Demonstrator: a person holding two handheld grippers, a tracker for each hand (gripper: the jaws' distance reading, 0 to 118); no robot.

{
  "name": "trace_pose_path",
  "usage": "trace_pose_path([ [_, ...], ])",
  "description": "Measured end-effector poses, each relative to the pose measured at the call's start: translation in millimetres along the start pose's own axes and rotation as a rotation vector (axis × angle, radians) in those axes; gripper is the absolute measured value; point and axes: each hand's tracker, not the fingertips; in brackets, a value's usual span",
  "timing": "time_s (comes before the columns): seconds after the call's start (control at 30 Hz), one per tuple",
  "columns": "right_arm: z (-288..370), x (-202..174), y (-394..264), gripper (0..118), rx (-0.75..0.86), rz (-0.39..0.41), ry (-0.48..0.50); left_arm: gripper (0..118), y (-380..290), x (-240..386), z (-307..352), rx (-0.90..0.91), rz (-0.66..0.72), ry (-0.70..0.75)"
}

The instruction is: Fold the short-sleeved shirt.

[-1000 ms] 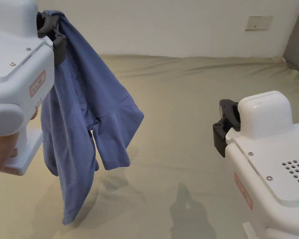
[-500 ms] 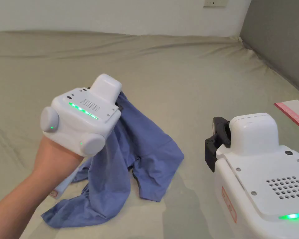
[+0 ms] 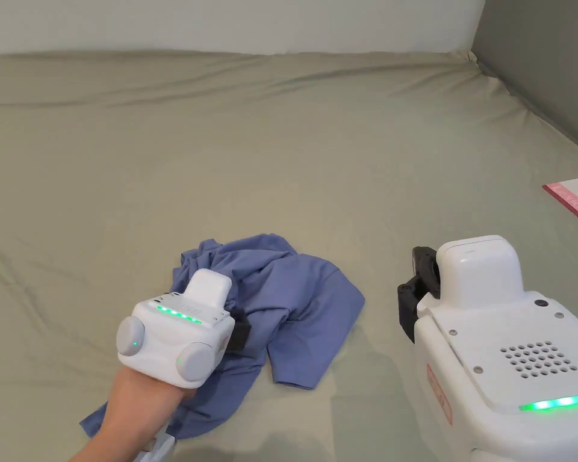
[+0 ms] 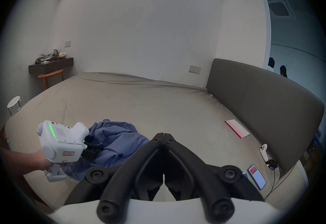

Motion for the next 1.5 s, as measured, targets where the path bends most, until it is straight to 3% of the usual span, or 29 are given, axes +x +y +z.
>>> trace_pose_path([
  [0.03,2.0,-0.6,3.3,0,0.007,-0.003,0.004,90,4.8,-5.8,15.6,0.036,0.032,0.002],
  [0.07,4.8,-1.4,7.1,0,0.016,-0.006,0.007,103,9.2,-12.4,33.1,0.094,0.061,0.014],
  [0.1,8.0,-2.5,11.2,0,0.03,-0.007,0.009,106,16.6,-21.6,54.8,0.162,0.08,0.025],
  [0.33,39.9,-19.5,53.8,0,0.166,0.025,0.032,106,47.5,-61.0,225.3,0.605,0.163,0.158],
  [0.5,66.8,-39.1,85.4,0,0.262,0.036,0.06,104,45.5,-53.6,314.8,0.736,0.144,0.316],
  [0.57,77.4,-47.9,95.2,0,0.289,0.027,0.073,88,38.1,-48.2,336.5,0.775,0.156,0.361],
  [0.6,82.6,-52.6,99.0,0,0.3,0.027,0.081,69,35.0,-45.5,343.9,0.775,0.15,0.385],
  [0.63,87.8,-58.2,102.3,0,0.308,0.034,0.084,32,32.4,-41.8,348.9,0.768,0.142,0.399],
  [0.67,91.8,-62.9,104.2,0,0.321,0.042,0.087,9,29.5,-39.4,352.4,0.767,0.138,0.414],
  [0.7,96.2,-67.6,105.3,0,0.337,0.049,0.089,3,25.5,-37.4,355.5,0.769,0.141,0.422],
  [1.03,116.6,-99.6,96.0,0,0.38,0.103,0.086,1,8.3,-18.4,356.0,0.754,0.127,0.421],
  [1.23,116.1,-99.3,92.7,0,0.383,0.106,0.07,1,10.9,-15.2,356.2,0.747,0.113,0.372],
  [1.37,110.6,-97.6,88.3,0,0.383,0.115,0.071,1,10.7,-27.6,349.5,0.701,0.206,0.245],
  [1.5,99.4,-95.0,79.3,0,0.353,0.116,0.071,1,3.7,-36.3,322.8,0.612,0.176,0.28],
])
